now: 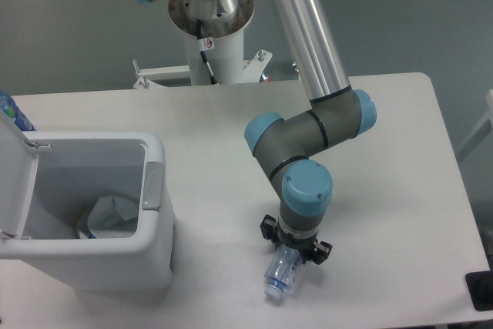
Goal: Place the trash in the trash can
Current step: 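Close the gripper around the bottle's cap end, then lift the water bottle and carry it into the trash bin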
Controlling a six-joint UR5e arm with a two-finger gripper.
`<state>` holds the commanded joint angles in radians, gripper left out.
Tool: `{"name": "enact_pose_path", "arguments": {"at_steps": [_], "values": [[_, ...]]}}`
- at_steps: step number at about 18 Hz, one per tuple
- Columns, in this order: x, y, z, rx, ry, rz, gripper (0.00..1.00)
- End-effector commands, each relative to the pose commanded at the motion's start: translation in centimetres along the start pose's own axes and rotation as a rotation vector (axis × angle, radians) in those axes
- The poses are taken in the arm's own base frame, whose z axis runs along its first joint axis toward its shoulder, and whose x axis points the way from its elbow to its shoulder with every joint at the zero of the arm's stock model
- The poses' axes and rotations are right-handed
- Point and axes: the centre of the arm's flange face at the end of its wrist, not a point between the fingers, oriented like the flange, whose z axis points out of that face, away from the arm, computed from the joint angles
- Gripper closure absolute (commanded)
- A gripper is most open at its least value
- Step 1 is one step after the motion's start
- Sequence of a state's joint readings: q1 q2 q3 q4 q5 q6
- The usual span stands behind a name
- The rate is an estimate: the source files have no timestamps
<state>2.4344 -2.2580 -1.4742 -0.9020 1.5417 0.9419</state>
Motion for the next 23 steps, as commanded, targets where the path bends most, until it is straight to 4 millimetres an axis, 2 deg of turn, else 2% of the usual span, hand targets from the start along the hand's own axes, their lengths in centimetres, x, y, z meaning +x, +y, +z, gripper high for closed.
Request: {"name": "enact_pose_path", "arguments": {"at_steps": [7,10,12,14,16,23], "values": [[0.0,0.0,-1.1,0.010,-0.012,0.002,0.37],[-0.1,-0.3,-3.0,0.031,-0.032,0.003,0.37],[-0.5,-0.5,-5.7,0.091,-0.068,-0.009,0.37],[-0.6,-1.0,-8.7,0.202,-0.066,-0.037,0.37],[-1.5,-1.0,-11.9,0.333,-0.055,-0.109,0.37],[-0.6,-2.9,-22.6,0.635,-0.068,-0.270,0.37]]}}
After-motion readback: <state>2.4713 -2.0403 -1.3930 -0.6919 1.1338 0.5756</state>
